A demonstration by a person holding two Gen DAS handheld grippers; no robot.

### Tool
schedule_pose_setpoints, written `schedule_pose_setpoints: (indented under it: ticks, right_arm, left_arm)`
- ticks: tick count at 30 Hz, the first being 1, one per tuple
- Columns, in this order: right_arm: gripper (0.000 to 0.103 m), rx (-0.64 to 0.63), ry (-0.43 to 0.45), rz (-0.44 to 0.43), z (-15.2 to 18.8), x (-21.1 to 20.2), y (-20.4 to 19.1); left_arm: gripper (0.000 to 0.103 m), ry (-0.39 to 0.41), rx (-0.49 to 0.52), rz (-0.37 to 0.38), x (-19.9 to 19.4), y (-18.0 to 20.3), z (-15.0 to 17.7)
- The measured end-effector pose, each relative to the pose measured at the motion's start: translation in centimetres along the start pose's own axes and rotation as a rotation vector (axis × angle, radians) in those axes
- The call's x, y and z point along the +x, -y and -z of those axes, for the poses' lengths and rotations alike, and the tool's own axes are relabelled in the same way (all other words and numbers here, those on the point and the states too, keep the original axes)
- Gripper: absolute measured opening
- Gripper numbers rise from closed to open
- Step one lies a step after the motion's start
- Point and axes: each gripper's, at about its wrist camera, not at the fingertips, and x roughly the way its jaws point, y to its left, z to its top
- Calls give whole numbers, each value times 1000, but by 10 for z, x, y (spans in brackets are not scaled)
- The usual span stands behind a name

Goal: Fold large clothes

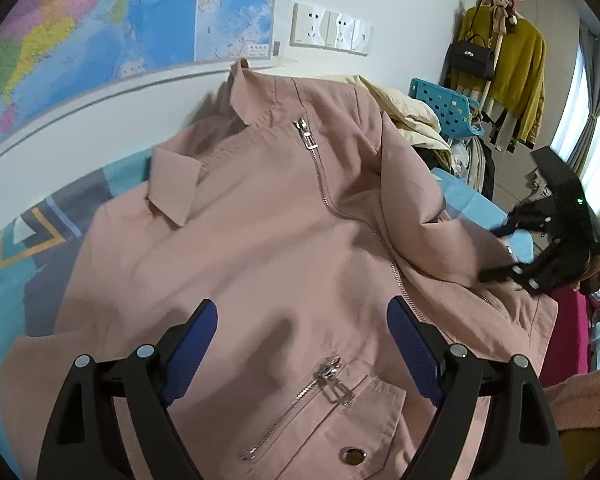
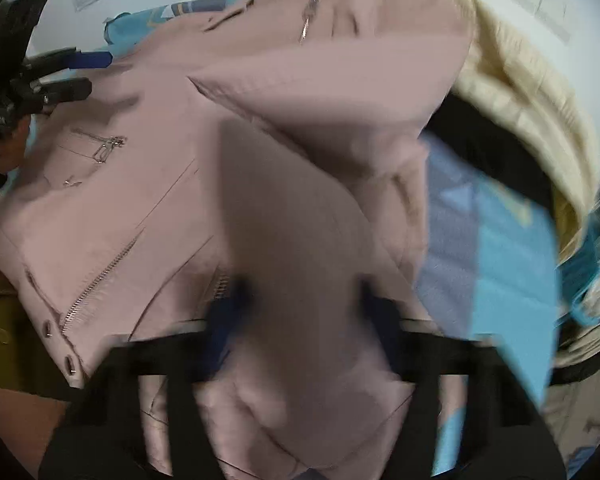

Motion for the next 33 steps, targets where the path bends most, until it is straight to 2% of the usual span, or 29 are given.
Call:
schedule_pose_setpoints:
  ticks: [1,3,5,6,7,9,10,11,12,14,16,19,20,23,24,26,27,29,31,32,33]
  right_arm:
    - [5,28,13,-53,-2,-5,4]
    - [5,82,80,-138,-8,-28,10]
    - [5,187,241,-361,-18,-74,18]
    - [5,219,293,-429,-20,-87,21]
    - [5,268,362,-542,-25,-103,21]
    - [9,318,453,-705,-32,-115,14]
    - [11,334,470,-779,-36,-112,10]
    - [18,354,472,-832,-40,-104,3]
    - [39,371,461,-834,-42,-96,-1]
    - [61,354,353,-826,-51,-58,-25]
    - [61,312,238,-699,-54,-27,-42]
    - [61,247,164,-625,-53,-9,-48]
    - [61,239,180,-612,-55,-10,-46]
    - [62,246,301,-512,-56,-36,-16]
    - [67,259,332,-466,-57,-39,-5]
    - [76,324,392,-314,-64,-47,30]
    - [79,346,395,-282,-70,-44,41]
    - [79,438,371,-242,-81,-23,72]
    - [79,498,335,-247,-94,6,95]
    - [80,517,325,-262,-90,14,105]
    - [79,543,295,-316,-96,31,113]
  left_arm:
    - [84,-1,0,0,1,1,0]
    - [84,-5,-2,3,0,3,1]
    - [84,6,0,-1,-5,3,2]
    - [84,19,-1,0,-11,2,3]
    - [84,29,-8,4,-15,0,2]
    - [86,53,-37,19,-25,-7,0]
    - [86,71,-55,31,-30,-11,-2]
    - [86,81,-70,42,-33,-15,-2]
    - [86,85,-79,46,-35,-17,-3]
    - [86,85,-95,36,-38,-21,-2]
    - [86,70,-101,31,-39,-24,0]
    - [86,33,-96,39,-39,-22,10]
    - [86,22,-88,41,-39,-19,16]
    - [90,-15,-79,67,-36,-10,30]
    - [93,-38,-78,84,-31,-6,35]
    - [94,-90,-74,116,-20,3,43]
    - [94,-109,-68,125,-15,7,45]
    - [94,-164,-52,131,-3,15,49]
    - [93,-246,-35,113,17,23,52]
    - [88,-268,-30,107,23,25,54]
    - [83,-276,-15,91,28,27,55]
